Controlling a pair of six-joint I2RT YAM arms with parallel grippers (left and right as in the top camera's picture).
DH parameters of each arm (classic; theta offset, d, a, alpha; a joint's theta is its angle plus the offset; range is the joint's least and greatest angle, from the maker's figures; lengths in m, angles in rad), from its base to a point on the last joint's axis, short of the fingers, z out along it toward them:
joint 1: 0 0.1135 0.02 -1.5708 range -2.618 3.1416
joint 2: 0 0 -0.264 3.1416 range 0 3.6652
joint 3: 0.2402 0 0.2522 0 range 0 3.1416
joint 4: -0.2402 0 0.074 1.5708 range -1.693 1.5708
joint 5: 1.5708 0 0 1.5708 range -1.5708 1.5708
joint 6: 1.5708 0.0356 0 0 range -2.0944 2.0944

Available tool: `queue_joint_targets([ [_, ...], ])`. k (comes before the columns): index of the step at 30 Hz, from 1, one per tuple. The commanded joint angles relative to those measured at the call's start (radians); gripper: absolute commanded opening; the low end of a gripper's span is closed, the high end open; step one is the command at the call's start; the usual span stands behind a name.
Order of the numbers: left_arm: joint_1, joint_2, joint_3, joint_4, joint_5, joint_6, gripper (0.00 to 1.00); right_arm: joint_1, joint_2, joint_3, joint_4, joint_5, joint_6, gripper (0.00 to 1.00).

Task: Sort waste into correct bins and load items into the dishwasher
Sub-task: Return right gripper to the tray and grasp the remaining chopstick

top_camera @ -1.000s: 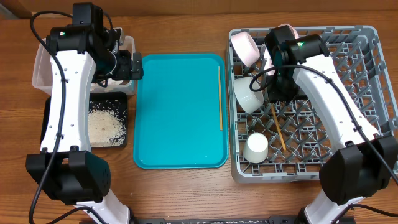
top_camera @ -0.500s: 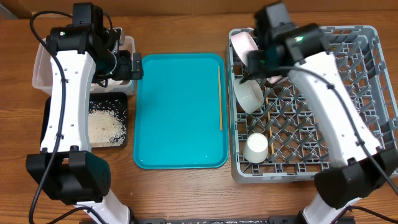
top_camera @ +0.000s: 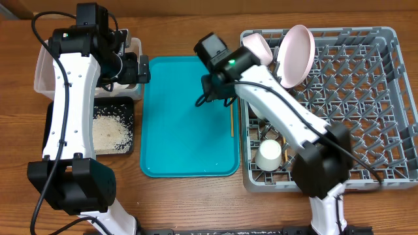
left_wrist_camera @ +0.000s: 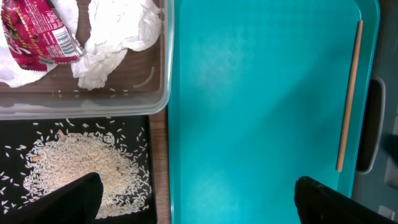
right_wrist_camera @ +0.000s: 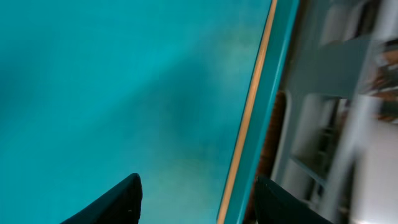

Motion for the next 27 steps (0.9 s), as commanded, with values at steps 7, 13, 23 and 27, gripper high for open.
queue_joint_targets([
  [7,-0.001,0.005,0.018,0.000,-0.003,-0.009,1.00,-0.002,0.136,-0.003,0.009,0.043,0.064,0.59],
  [13,-0.001,0.005,0.018,0.000,-0.003,-0.009,1.00,-0.003,0.188,-0.003,0.009,0.072,0.093,0.59],
  [23,-0.001,0.005,0.018,0.000,-0.003,-0.009,1.00,-0.005,0.233,-0.003,0.019,0.069,0.093,0.59],
  [27,-0.001,0.005,0.018,0.000,-0.003,-0.009,1.00,-0.005,0.256,-0.003,0.013,0.068,0.105,0.59],
])
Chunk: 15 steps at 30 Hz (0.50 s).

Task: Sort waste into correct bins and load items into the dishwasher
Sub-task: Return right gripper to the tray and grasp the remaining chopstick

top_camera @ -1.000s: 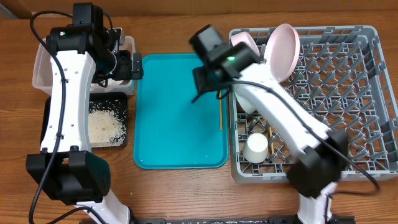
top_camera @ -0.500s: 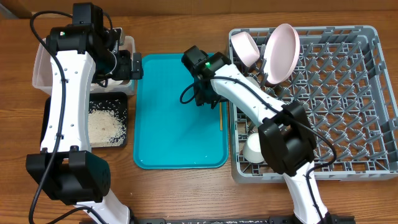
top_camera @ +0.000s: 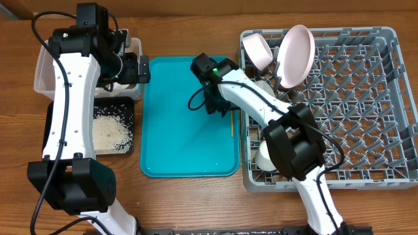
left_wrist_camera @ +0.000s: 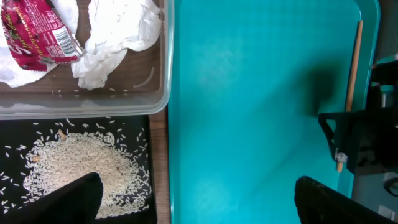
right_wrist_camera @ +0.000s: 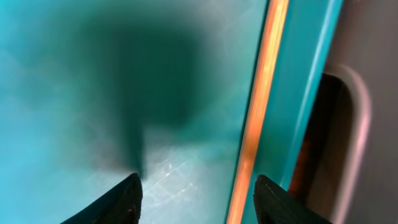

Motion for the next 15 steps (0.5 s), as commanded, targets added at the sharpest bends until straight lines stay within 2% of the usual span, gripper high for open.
queue_joint_targets([
  [1,-0.001,0.005,0.018,0.000,-0.003,-0.009,1.00,-0.003,0.040,0.003,0.000,0.007,0.023,0.59],
  [9,-0.001,0.005,0.018,0.000,-0.003,-0.009,1.00,-0.003,0.048,-0.002,0.000,-0.079,0.025,0.59],
  [15,-0.001,0.005,0.018,0.000,-0.003,-0.009,1.00,-0.001,0.048,-0.003,-0.011,-0.208,0.007,0.54],
])
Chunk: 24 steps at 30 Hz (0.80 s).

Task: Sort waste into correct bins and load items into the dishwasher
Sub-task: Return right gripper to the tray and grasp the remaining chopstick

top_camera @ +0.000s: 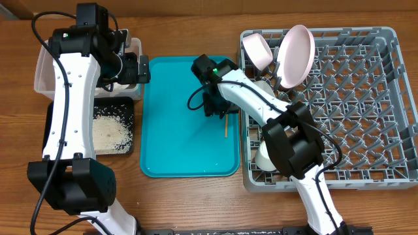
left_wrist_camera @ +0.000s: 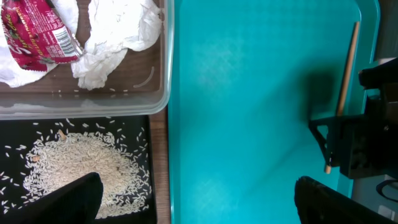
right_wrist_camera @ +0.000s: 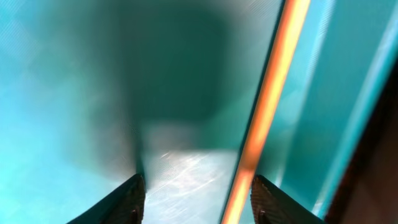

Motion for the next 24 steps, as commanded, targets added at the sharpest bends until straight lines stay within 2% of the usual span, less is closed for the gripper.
queue_joint_targets([
  [1,-0.001,0.005,0.018,0.000,-0.004,-0.009,1.00,0.001,0.037,-0.006,-0.003,-0.108,-0.018,0.54],
  [4,0.000,0.005,0.018,0.000,-0.004,-0.009,1.00,0.001,0.037,-0.006,-0.005,-0.119,-0.018,0.45],
  [6,-0.001,0.005,0.018,0.000,-0.004,-0.009,1.00,0.001,0.037,-0.006,-0.004,-0.118,-0.018,0.30],
  [7,-0.001,0.005,0.018,0.000,-0.004,-0.009,1.00,0.001,0.037,-0.006,-0.002,-0.118,-0.017,0.25],
  [9,-0.001,0.005,0.018,0.000,-0.004,-0.009,1.00,0.001,0.037,-0.006,0.005,-0.114,-0.016,0.08],
  [10,-0.001,0.005,0.018,0.000,-0.004,-0.009,1.00,0.001,0.037,-0.006,0.008,-0.114,-0.014,0.04],
  [24,-0.001,0.005,0.018,0.000,-0.004,-0.009,1.00,0.001,0.017,0.057,-0.040,-0.114,-0.015,0.04],
])
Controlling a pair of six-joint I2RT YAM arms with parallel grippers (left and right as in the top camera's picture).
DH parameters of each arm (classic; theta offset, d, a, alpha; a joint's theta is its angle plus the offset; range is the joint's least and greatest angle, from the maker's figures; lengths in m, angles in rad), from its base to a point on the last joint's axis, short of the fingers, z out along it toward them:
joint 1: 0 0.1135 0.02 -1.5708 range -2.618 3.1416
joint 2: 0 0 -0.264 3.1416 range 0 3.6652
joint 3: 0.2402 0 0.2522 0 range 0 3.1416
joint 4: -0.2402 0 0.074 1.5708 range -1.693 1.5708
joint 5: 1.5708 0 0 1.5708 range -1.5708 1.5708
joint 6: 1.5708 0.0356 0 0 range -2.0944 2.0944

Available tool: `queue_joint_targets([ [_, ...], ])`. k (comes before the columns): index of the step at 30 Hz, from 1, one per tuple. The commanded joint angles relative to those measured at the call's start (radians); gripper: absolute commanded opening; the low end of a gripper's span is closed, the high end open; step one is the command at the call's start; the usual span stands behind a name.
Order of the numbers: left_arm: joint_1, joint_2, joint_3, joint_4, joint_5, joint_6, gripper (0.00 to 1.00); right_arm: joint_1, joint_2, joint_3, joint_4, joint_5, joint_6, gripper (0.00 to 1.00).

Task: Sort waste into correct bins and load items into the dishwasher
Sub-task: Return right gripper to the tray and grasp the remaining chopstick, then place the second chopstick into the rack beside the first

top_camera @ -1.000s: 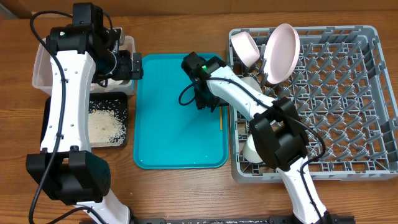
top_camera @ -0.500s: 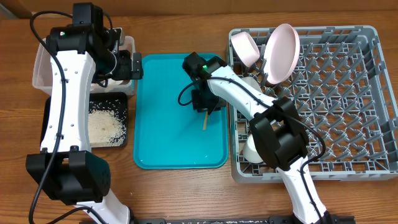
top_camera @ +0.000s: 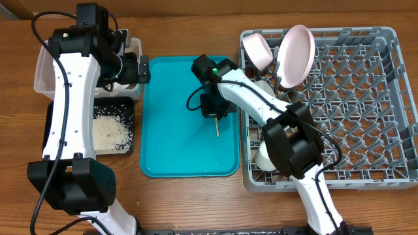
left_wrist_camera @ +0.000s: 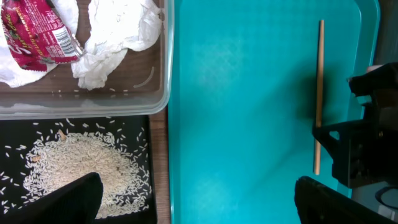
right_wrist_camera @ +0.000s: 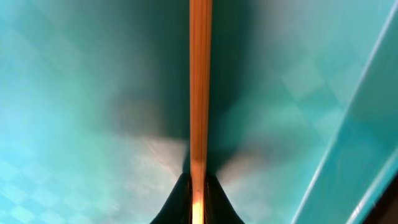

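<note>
A wooden chopstick [right_wrist_camera: 200,93] runs straight up the right wrist view, and my right gripper [right_wrist_camera: 199,202] is shut on its near end, low over the teal tray [top_camera: 173,137]. Overhead, the chopstick [top_camera: 216,128] pokes out below the right gripper [top_camera: 214,112] in the tray's right half. The left wrist view shows the chopstick [left_wrist_camera: 318,93] a little in from the tray's right rim. My left gripper [left_wrist_camera: 199,208] hangs open, holding nothing, above the black bin's edge and the tray's left side; overhead the left gripper [top_camera: 134,68] sits left of the tray.
A clear bin [left_wrist_camera: 155,109] holds a red wrapper and crumpled tissue. A black bin [left_wrist_camera: 140,134] below it holds rice. The grey dish rack [top_camera: 339,104] right of the tray carries a pink bowl [top_camera: 257,47], a pink plate [top_camera: 295,55] and a white cup [top_camera: 268,154].
My right gripper, then open with its fingers either side of the chopstick, is now shut on it. The chopstick has shifted left, away from the tray's rim, and lies straighter.
First my right gripper was open above the tray, with the chopstick against the right rim. Then it was down at the tray beside the chopstick, then astride it with the stick slightly tilted. Now it grips the chopstick. The left arm stayed still.
</note>
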Motion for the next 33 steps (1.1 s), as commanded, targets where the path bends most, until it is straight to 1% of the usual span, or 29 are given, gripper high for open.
queue_joint_targets([
  [1,-0.001,0.005,0.018,0.000,-0.004,-0.009,1.00,0.001,0.010,0.058,-0.029,-0.008,-0.003,0.04],
  [6,-0.001,0.005,0.018,0.000,-0.004,-0.009,1.00,0.001,-0.046,0.092,-0.090,0.005,-0.007,0.04],
  [14,-0.001,0.005,0.018,0.000,-0.004,-0.009,1.00,0.001,-0.218,0.098,-0.143,0.045,-0.006,0.04],
  [15,-0.001,0.005,0.018,0.000,-0.004,-0.009,1.00,0.001,-0.268,0.098,-0.175,0.074,-0.006,0.04],
  [23,-0.001,0.005,0.018,0.000,-0.004,-0.009,1.00,-0.005,-0.440,0.098,-0.317,0.182,0.002,0.04],
  [28,-0.001,0.005,0.018,0.000,-0.004,-0.009,1.00,-0.064,-0.496,0.098,-0.395,0.269,0.000,0.04],
  [33,-0.001,0.005,0.018,0.000,-0.004,-0.009,1.00,-0.175,-0.496,0.064,-0.446,0.274,-0.032,0.04],
])
